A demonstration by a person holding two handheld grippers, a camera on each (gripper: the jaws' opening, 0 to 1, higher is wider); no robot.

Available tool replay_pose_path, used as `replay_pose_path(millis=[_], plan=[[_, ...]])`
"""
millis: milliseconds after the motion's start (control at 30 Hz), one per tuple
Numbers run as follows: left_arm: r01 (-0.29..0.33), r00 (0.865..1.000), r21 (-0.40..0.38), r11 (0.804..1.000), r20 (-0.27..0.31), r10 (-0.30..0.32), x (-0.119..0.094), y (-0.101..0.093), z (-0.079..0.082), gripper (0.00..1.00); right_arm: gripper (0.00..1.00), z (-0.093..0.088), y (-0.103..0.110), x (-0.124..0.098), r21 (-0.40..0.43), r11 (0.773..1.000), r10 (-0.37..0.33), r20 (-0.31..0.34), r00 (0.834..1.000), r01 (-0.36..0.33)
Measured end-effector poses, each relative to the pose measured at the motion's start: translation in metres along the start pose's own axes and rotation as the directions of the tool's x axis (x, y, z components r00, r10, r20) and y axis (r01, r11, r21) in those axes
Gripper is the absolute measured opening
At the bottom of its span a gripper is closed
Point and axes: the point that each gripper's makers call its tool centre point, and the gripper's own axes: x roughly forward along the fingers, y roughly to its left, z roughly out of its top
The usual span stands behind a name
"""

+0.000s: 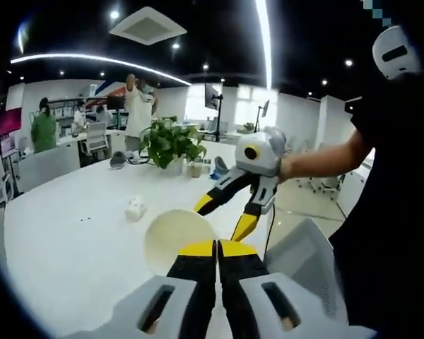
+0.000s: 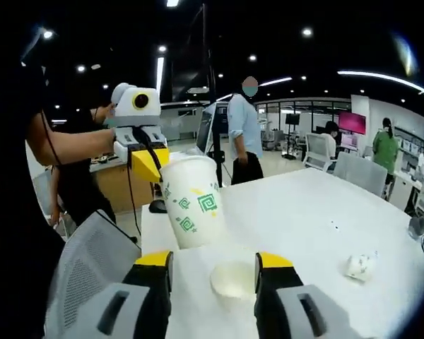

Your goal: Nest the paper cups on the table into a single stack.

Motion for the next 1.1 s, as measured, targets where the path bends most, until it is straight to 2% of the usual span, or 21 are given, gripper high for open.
replay_pose_path(millis=[133,233,467,600,800,1100], plan=[[-0.015,1.000,0.026,1.000,-0.021,0.015,0.003,-0.001,-0.003,0.00,0.47,-0.003,-0.010,-0.013,0.043,0.995,-0.087,0.019,0.996,0.086],[-0.017,0.999,0.044,0.999,-0.044,0.019,0.006,-0.003,-0.005,0.00,0.48,-0.003,-0.012,-0.023,0.081,0.991,-0.112,0.041,0.993,0.108],[0.011,0.994,0.101,0.995,-0.106,0.000,0.021,-0.007,-0.014,0.00,0.49,-0.015,-0.014,-0.039,0.095,0.980,-0.177,0.028,0.984,0.173],[0.024,0.988,0.145,0.989,-0.152,-0.002,0.029,-0.007,-0.019,0.00,0.51,-0.018,-0.015,-0.046,0.101,0.972,-0.216,0.031,0.976,0.212],[0.031,0.976,0.227,0.973,-0.219,0.020,0.035,0.003,-0.024,0.00,0.54,-0.023,-0.012,-0.051,0.091,0.961,-0.265,0.023,0.964,0.262],[0.070,0.955,0.289,0.955,-0.295,0.019,0.047,0.007,-0.033,0.00,0.60,-0.032,-0.007,-0.058,0.091,0.944,-0.322,0.022,0.947,0.319]])
